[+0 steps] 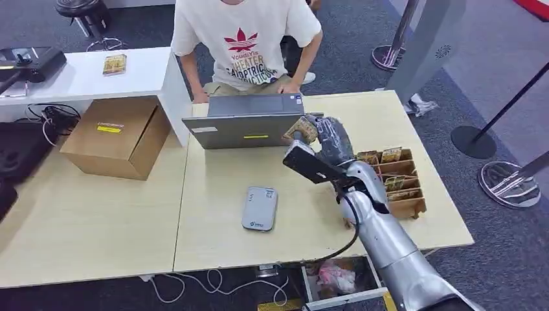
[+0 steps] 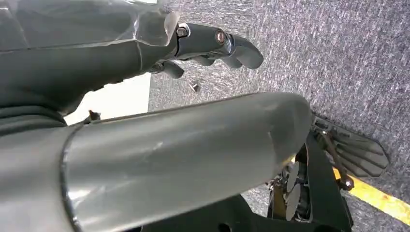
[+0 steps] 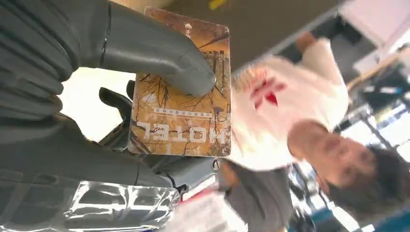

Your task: Pass the card to the sensor for recognition and then transmit it.

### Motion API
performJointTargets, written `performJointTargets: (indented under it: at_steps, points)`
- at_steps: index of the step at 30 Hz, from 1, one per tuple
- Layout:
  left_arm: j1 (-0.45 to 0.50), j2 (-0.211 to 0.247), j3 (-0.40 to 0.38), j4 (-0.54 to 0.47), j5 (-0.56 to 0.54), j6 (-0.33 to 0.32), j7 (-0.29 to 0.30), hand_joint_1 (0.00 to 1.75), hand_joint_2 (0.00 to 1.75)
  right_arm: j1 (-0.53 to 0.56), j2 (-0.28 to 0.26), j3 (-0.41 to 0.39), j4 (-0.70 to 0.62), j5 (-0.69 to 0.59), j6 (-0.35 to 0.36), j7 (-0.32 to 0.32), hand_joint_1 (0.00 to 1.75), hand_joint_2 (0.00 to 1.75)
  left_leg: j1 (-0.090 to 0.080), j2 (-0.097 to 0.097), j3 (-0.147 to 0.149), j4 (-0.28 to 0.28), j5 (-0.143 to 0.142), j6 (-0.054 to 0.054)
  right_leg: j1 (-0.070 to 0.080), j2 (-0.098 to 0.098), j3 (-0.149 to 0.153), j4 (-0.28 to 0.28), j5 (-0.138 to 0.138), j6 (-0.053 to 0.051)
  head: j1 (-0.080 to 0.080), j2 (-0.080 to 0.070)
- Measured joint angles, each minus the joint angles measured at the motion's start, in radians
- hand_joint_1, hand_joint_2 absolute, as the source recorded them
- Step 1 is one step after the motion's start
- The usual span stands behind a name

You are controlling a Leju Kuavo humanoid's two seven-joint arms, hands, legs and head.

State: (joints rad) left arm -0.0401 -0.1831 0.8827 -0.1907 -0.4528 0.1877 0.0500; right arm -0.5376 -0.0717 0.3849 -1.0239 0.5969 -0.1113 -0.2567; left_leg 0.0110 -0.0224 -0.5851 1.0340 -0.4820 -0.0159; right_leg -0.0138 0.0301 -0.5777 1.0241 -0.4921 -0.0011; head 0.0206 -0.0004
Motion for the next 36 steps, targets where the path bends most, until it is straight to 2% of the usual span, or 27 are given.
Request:
performJointTargets:
  at_steps: [5,13,26,36]
  points:
    - [0.003,0.006,0.002,0.0,-0.01,-0.015,-0.001,0.0,0.0,0.049,-0.029,-0.003,-0.011,-0.079,0.066,-0.003,1.75,1.75,0.0,-0.001,0.0,0.0,0.0,0.0,0.0,-0.001,0.0,0.0,0.0,0.0,0.0,0.0]
    - [0.003,0.01,0.002,0.0,-0.012,-0.018,-0.001,0.0,0.0,0.075,-0.055,-0.003,-0.019,-0.093,0.078,-0.005,1.75,1.75,0.0,0.0,0.0,0.0,0.0,0.0,0.0,0.0,0.0,0.0,0.0,0.0,0.0,0.0]
    - [0.003,0.014,0.001,0.0,-0.052,-0.067,-0.018,0.0,0.0,0.128,-0.117,0.001,-0.005,-0.113,0.1,-0.006,1.75,1.75,0.0,0.0,0.0,0.0,0.0,0.0,0.0,0.0,0.0,0.0,0.0,0.0,0.0,0.0]
    - [0.001,0.015,-0.001,0.0,-0.064,-0.071,-0.016,0.0,0.0,0.089,-0.117,0.06,0.088,-0.122,0.136,-0.033,1.75,1.75,0.0,0.0,0.0,0.0,0.0,0.0,0.0,0.0,0.0,0.0,0.0,0.0,0.0,0.0]
